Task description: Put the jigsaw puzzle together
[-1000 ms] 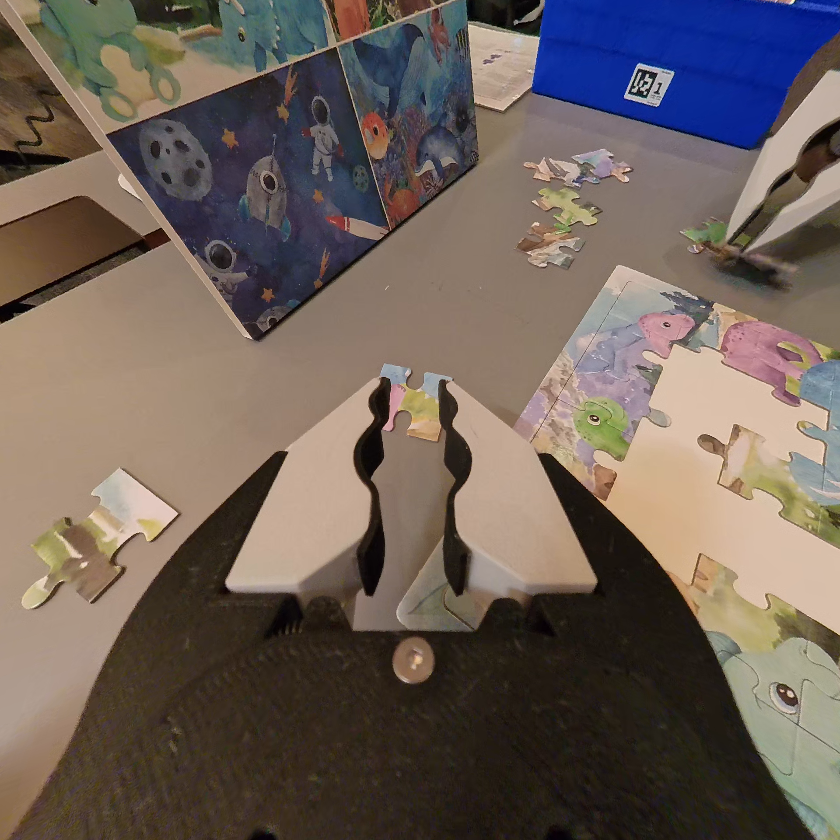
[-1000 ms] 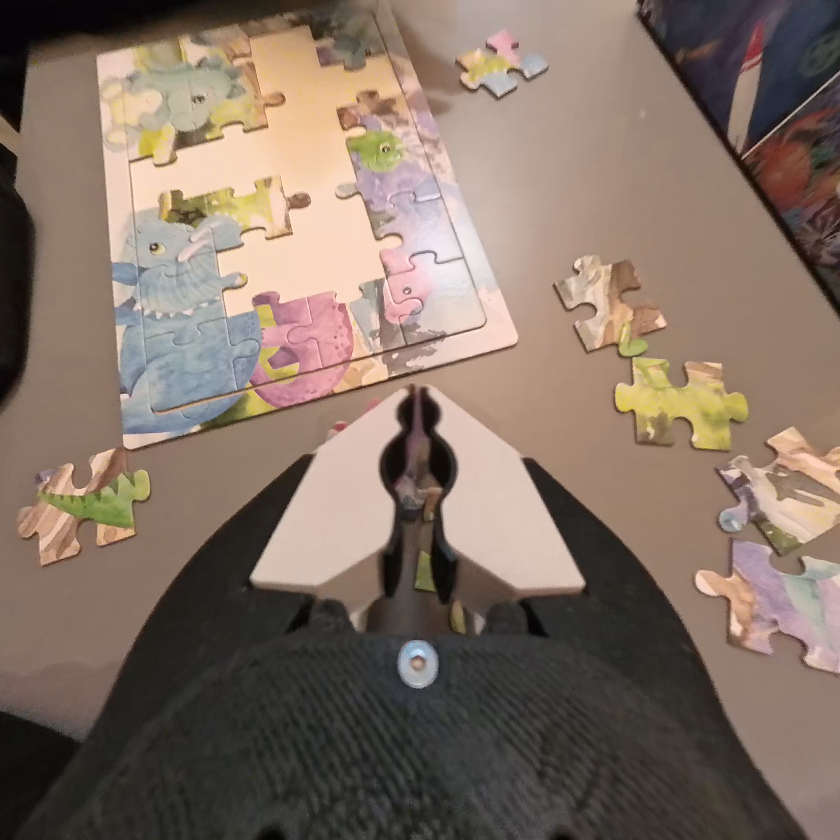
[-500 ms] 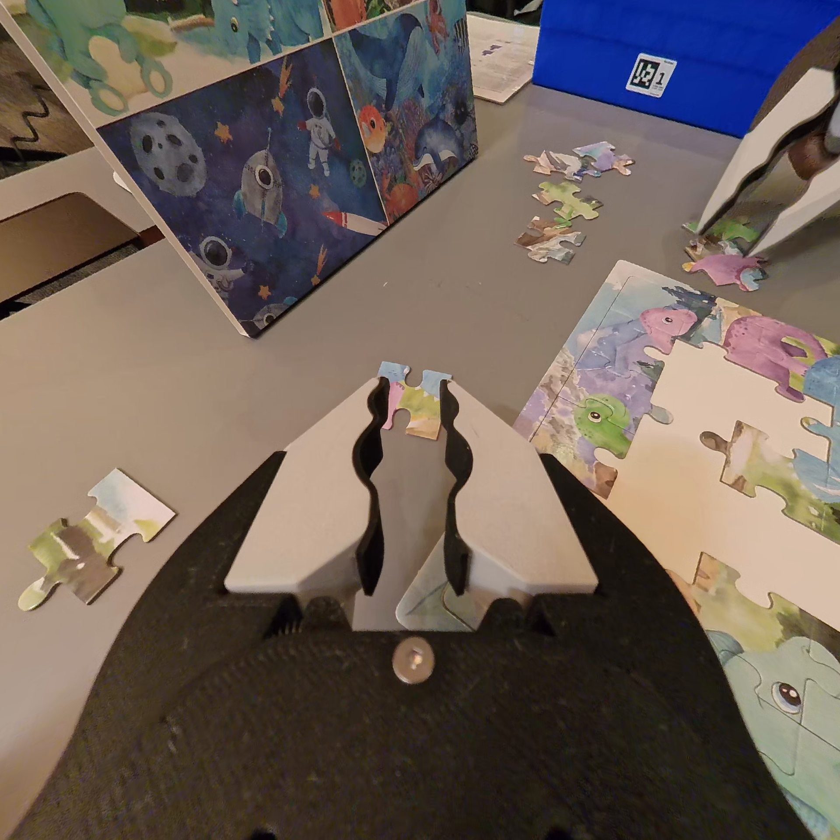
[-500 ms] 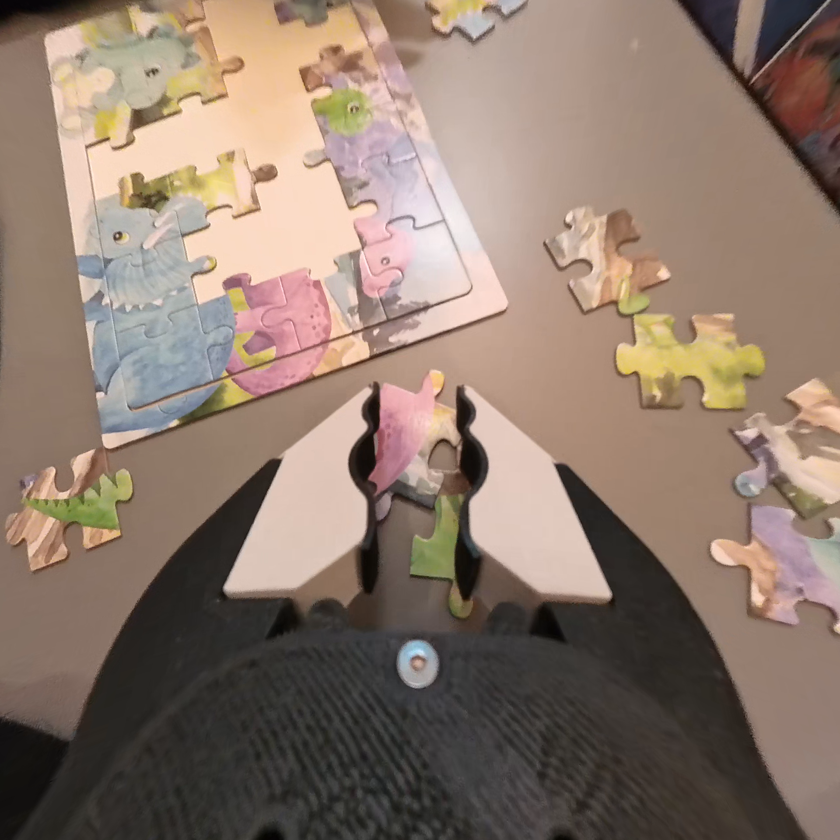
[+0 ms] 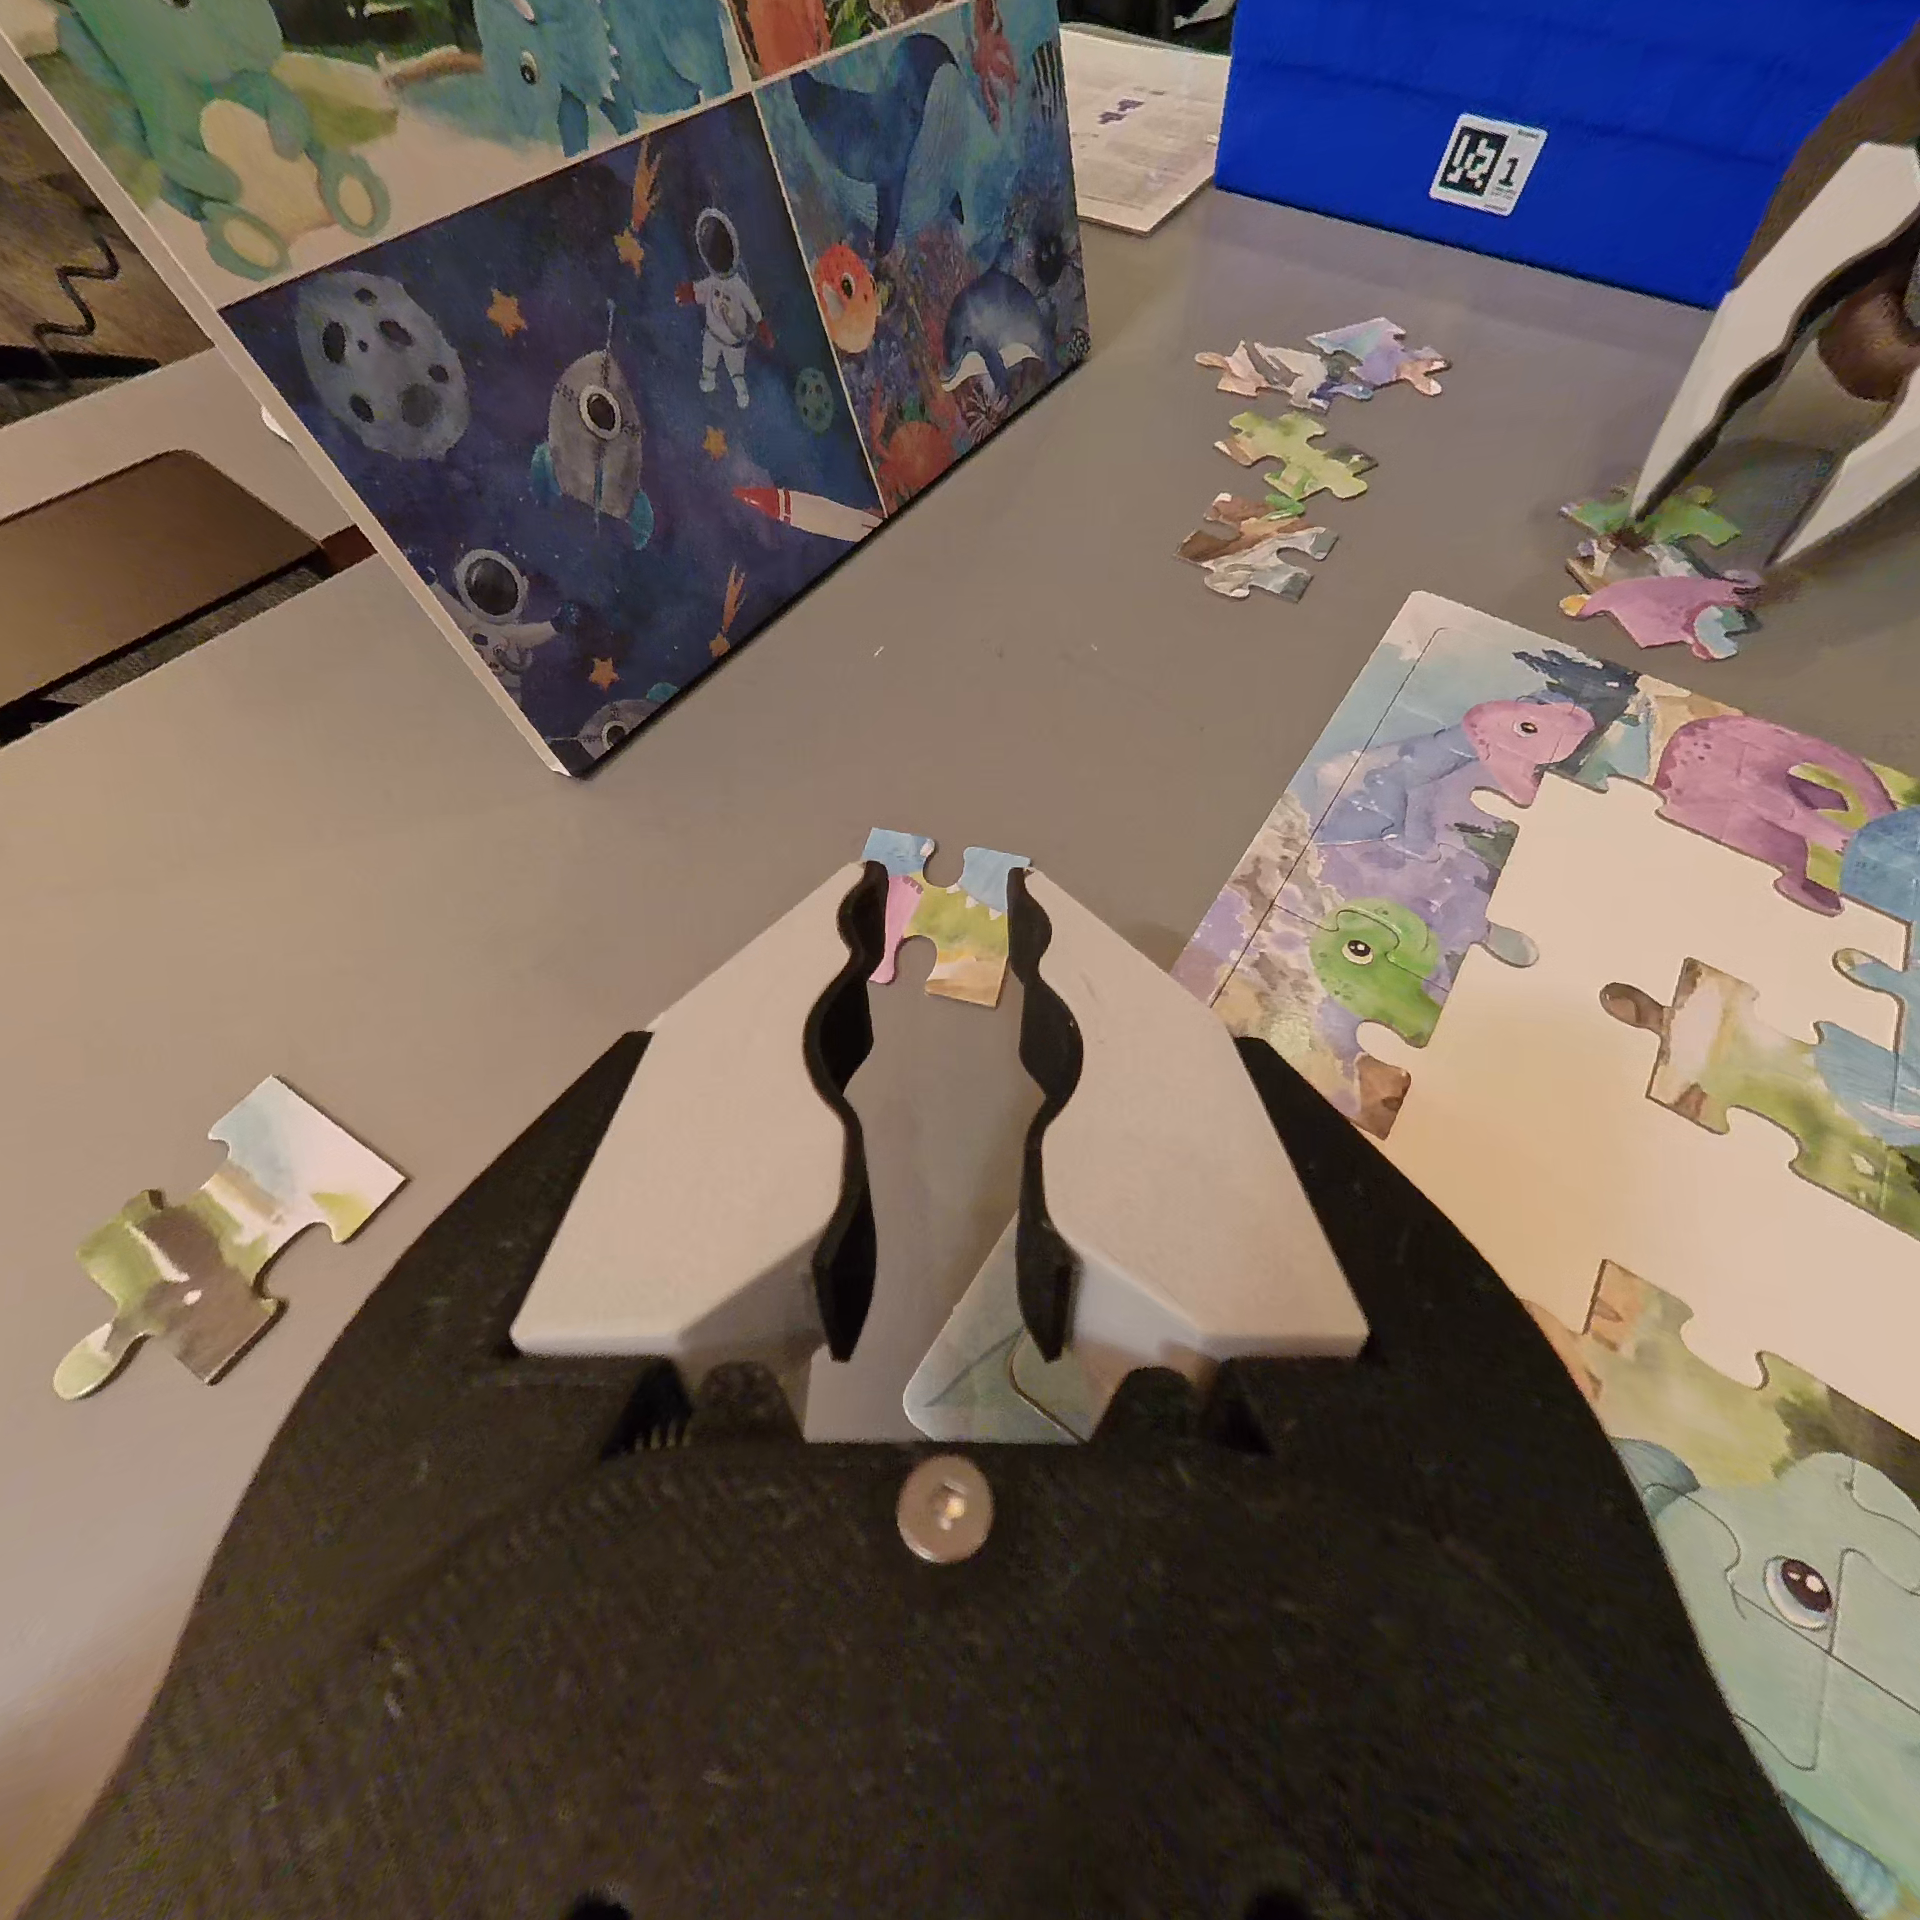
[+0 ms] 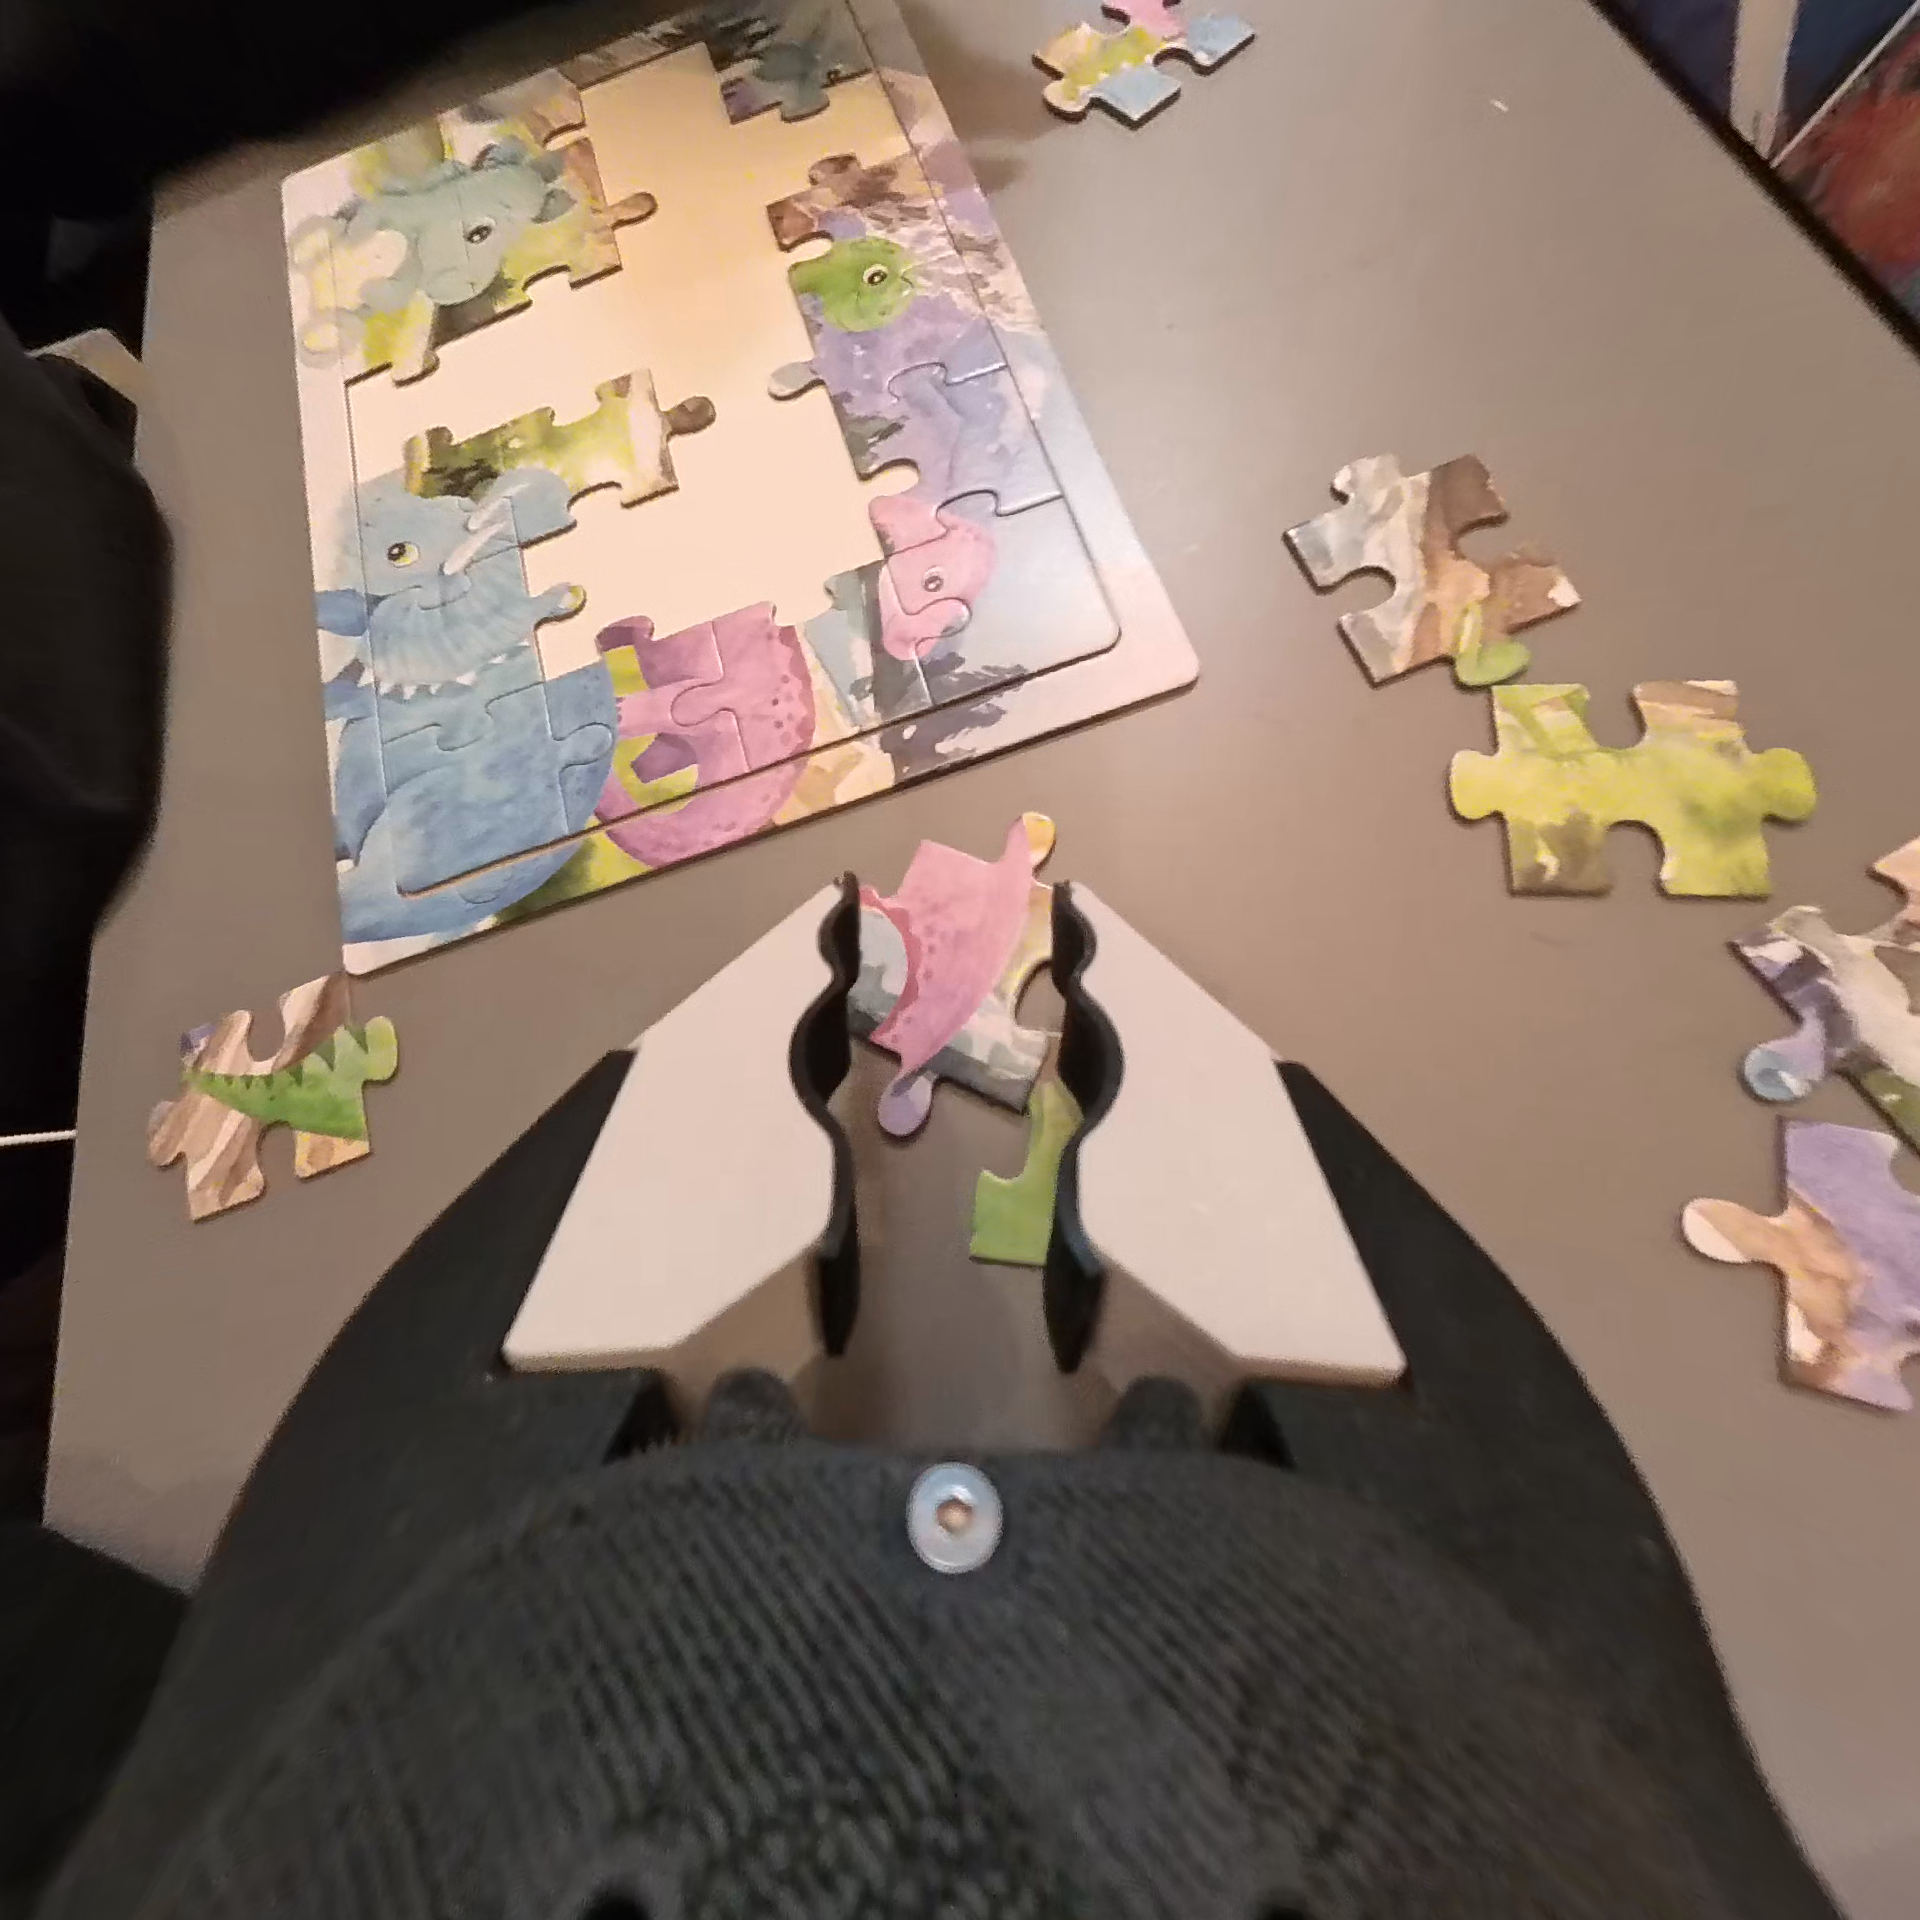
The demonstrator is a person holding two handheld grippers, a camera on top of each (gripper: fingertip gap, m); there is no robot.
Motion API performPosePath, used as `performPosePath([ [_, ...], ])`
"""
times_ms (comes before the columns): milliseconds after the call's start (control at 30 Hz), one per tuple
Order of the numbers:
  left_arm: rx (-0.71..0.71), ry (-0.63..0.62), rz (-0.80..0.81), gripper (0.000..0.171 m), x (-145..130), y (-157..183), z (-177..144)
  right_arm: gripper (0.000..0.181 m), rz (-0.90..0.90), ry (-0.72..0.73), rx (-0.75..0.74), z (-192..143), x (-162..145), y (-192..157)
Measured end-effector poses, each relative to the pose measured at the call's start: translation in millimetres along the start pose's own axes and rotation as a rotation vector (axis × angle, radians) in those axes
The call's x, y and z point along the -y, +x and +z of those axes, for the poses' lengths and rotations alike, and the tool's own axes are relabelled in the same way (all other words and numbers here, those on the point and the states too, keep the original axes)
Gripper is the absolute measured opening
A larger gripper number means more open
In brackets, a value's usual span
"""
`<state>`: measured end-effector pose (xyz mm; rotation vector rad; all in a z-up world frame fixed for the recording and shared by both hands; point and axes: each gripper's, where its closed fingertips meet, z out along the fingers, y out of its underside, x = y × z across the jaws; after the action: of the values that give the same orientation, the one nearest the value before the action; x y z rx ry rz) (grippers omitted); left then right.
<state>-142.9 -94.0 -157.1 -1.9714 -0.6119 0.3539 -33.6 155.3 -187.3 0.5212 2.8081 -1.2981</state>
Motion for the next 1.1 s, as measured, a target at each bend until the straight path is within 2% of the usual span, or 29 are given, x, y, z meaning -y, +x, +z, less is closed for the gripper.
performPosePath([
  [267, 0.000, -0.004, 0.002, 0.022, -0.9, 0.4, 1.0, 0.053, -0.018, -0.068, -0.025, 19.2, -7.8, 2.5],
  [367, 0.000, -0.001, 0.000, 0.022, -0.5, 0.1, 0.5, 0.053, -0.006, -0.073, -0.025, 17.1, -9.6, 2.6],
  [767, 0.002, -0.002, 0.001, 0.022, -0.7, 0.0, 0.5, 0.029, 0.077, -0.082, 0.055, 4.2, -21.1, -5.8],
  [1000, 0.002, -0.007, 0.008, 0.022, -1.2, 0.7, 1.2, 0.010, 0.037, -0.105, 0.031, 6.6, -23.0, -5.1],
  [1100, 0.002, -0.008, 0.007, 0.022, -1.5, 0.5, 1.4, 0.008, 0.029, -0.109, 0.022, 6.9, -23.1, -4.3],
])
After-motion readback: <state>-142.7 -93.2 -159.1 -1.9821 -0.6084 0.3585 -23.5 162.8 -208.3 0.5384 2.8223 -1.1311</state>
